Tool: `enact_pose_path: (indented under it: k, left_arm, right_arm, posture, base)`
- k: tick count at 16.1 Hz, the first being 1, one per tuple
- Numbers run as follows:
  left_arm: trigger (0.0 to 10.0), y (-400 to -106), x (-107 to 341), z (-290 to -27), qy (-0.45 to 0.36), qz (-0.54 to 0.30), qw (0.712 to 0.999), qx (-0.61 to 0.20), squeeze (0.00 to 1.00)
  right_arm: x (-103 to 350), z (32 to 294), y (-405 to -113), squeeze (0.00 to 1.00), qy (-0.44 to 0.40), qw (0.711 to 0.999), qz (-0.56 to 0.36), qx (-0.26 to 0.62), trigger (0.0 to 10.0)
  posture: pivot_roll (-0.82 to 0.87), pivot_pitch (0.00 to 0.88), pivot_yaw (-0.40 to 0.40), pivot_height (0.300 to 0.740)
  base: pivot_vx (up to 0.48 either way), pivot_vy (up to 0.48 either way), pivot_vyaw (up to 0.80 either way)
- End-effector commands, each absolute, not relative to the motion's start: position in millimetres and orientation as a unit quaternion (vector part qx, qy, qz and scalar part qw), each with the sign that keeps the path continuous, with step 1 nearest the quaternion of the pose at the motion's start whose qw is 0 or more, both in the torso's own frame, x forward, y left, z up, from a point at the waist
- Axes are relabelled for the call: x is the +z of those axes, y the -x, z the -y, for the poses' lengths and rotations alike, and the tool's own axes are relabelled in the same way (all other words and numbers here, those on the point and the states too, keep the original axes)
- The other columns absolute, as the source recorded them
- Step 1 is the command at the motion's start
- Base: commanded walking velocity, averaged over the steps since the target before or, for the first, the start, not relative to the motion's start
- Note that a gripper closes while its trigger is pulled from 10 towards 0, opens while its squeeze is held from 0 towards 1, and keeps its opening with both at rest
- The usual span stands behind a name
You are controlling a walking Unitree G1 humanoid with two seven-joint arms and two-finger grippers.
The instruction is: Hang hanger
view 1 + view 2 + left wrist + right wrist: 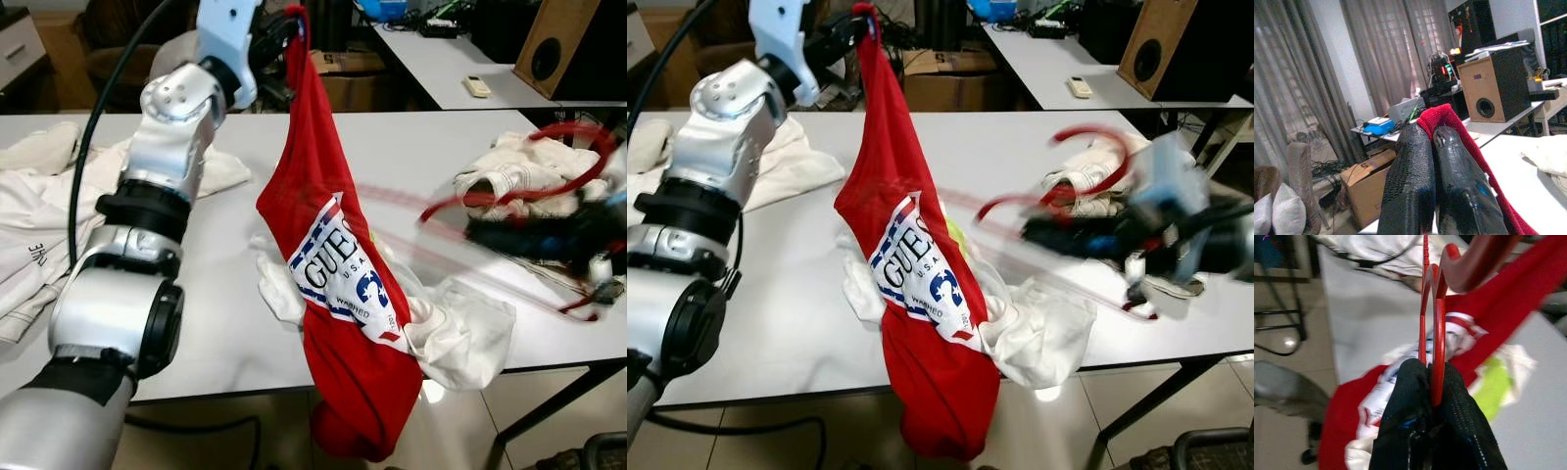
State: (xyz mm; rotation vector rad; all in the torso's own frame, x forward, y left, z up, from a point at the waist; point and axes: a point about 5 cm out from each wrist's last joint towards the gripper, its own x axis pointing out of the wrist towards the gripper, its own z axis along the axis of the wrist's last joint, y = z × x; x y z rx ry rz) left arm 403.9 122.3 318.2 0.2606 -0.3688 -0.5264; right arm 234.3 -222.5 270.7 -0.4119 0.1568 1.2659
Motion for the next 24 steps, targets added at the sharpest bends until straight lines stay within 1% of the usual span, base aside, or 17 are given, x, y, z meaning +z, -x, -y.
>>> enact_pose_path:
  k: [1, 2, 3, 4, 5, 8, 9, 10, 11, 12, 14, 15, 17, 19, 21, 22, 24]
  left_arm:
    - [10.0, -402.0, 338.0, -116.9, -0.125, 0.211, 0.934, -0.262, 0.00]
    - [10.0, -400.8, 344.8, -114.0, -0.119, 0.220, 0.930, -0.269, 0.00]
    - [10.0, -398.5, 351.7, -111.2, -0.109, 0.229, 0.927, -0.278, 0.00]
    - [10.0, -393.1, 366.3, -106.9, -0.094, 0.249, 0.917, -0.295, 0.00]
    - [10.0, -386.8, 379.1, -104.9, -0.082, 0.268, 0.908, -0.312, 0.00]
    - [10.0, -373.1, 406.4, -105.0, -0.040, 0.312, 0.886, -0.341, 0.00]
    - [10.0, -373.1, 406.4, -105.0, -0.040, 0.312, 0.886, -0.341, 0.00]
    - [10.0, -358.0, 441.5, -113.4, 0.017, 0.370, 0.860, -0.352, 0.00]
    - [10.0, -347.5, 463.0, -121.5, 0.045, 0.406, 0.842, -0.352, 0.00]
    - [10.0, -343.7, 470.0, -126.1, 0.047, 0.419, 0.838, -0.346, 0.00]
    - [10.0, -337.9, 477.9, -133.8, 0.048, 0.436, 0.833, -0.337, 0.00]
    - [10.0, -333.7, 481.5, -139.5, 0.065, 0.446, 0.827, -0.336, 0.00]
    - [10.0, -334.1, 477.4, -138.4, 0.067, 0.441, 0.828, -0.340, 0.00]
    - [10.0, -337.5, 459.3, -125.4, 0.070, 0.413, 0.835, -0.356, 0.00]
    - [10.0, -341.9, 430.6, -106.7, 0.061, 0.365, 0.852, -0.372, 0.00]
    - [10.0, -343.1, 420.3, -100.5, 0.057, 0.345, 0.858, -0.377, 0.00]
    - [10.0, -347.5, 337.6, -62.2, 0.016, 0.208, 0.899, -0.386, 0.00]
  right_arm:
    - [261.7, 212.6, -232.7, 0.00, 0.184, 0.763, -0.086, 0.613, 10.0]
    - [251.6, 205.8, -234.2, 0.00, 0.185, 0.751, -0.103, 0.625, 10.0]
    - [243.8, 204.0, -239.4, 0.00, 0.199, 0.750, -0.116, 0.620, 10.0]
    - [233.4, 202.4, -253.8, 0.00, 0.231, 0.758, -0.131, 0.596, 10.0]
    - [230.9, 202.1, -270.9, 0.00, 0.264, 0.776, -0.123, 0.560, 10.0]
    - [244.4, 204.0, -307.5, 0.00, 0.301, 0.827, -0.082, 0.468, 10.0]
    - [244.4, 204.0, -307.5, 0.00, 0.301, 0.827, -0.082, 0.468, 10.0]
    - [285.5, 207.4, -343.0, 0.00, 0.328, 0.878, 0.022, 0.348, 10.0]
    - [326.1, 210.8, -362.3, 0.00, 0.332, 0.903, 0.113, 0.249, 10.0]
    - [357.0, 214.8, -366.0, 0.00, 0.316, 0.910, 0.178, 0.200, 10.0]
    - [411.1, 221.8, -358.8, 0.00, 0.291, 0.900, 0.294, 0.135, 10.0]
    - [447.5, 224.3, -345.8, 0.00, 0.294, 0.875, 0.373, 0.101, 10.0]
    - [448.4, 220.6, -346.4, 0.00, 0.335, 0.857, 0.370, 0.128, 10.0]
    - [387.2, 217.8, -363.9, 0.00, 0.378, 0.855, 0.257, 0.244, 10.0]
    - [330.1, 222.1, -362.5, 0.00, 0.392, 0.846, 0.178, 0.314, 10.0]
    - [317.1, 224.0, -358.7, 0.00, 0.388, 0.844, 0.157, 0.337, 10.0]
    - [254.7, 236.4, -312.3, 0.00, 0.356, 0.822, 0.039, 0.443, 10.0]
  posture:
    - [-0.14, 0.000, 0.007, 0.740]
    - [-0.14, 0.000, 0.007, 0.740]
    - [-0.14, 0.000, 0.009, 0.740]
    - [-0.14, 0.000, 0.013, 0.740]
    - [-0.14, 0.000, 0.016, 0.740]
    - [-0.14, 0.000, 0.018, 0.740]
    - [-0.14, 0.000, 0.018, 0.740]
    - [-0.13, 0.000, 0.018, 0.740]
    - [-0.13, 0.000, 0.016, 0.740]
    - [-0.13, 0.000, 0.013, 0.740]
    - [-0.13, 0.000, 0.013, 0.740]
    - [-0.13, 0.000, 0.015, 0.740]
    - [-0.13, 0.000, 0.016, 0.740]
    - [-0.14, 0.000, 0.018, 0.740]
    - [-0.14, 0.000, 0.022, 0.740]
    - [-0.13, 0.000, 0.025, 0.740]
    - [-0.14, 0.000, 0.044, 0.740]
  base:
    - [0.000, 0.000, 0.00]
    - [0.000, 0.000, 0.00]
    - [0.000, 0.000, 0.00]
    - [0.000, 0.000, 0.00]
    - [0.000, 0.000, 0.00]
    - [0.000, 0.000, 0.00]
    - [0.000, 0.000, 0.00]
    - [0.000, 0.000, 0.00]
    - [0.000, 0.000, 0.00]
    - [0.000, 0.000, 0.00]
    - [0.000, 0.000, 0.00]
    - [0.000, 0.000, 0.00]
    - [0.000, 0.000, 0.00]
    - [0.000, 0.000, 0.00]
    - [0.000, 0.000, 0.00]
    - [0.000, 0.000, 0.00]
    - [0.000, 0.000, 0.00]
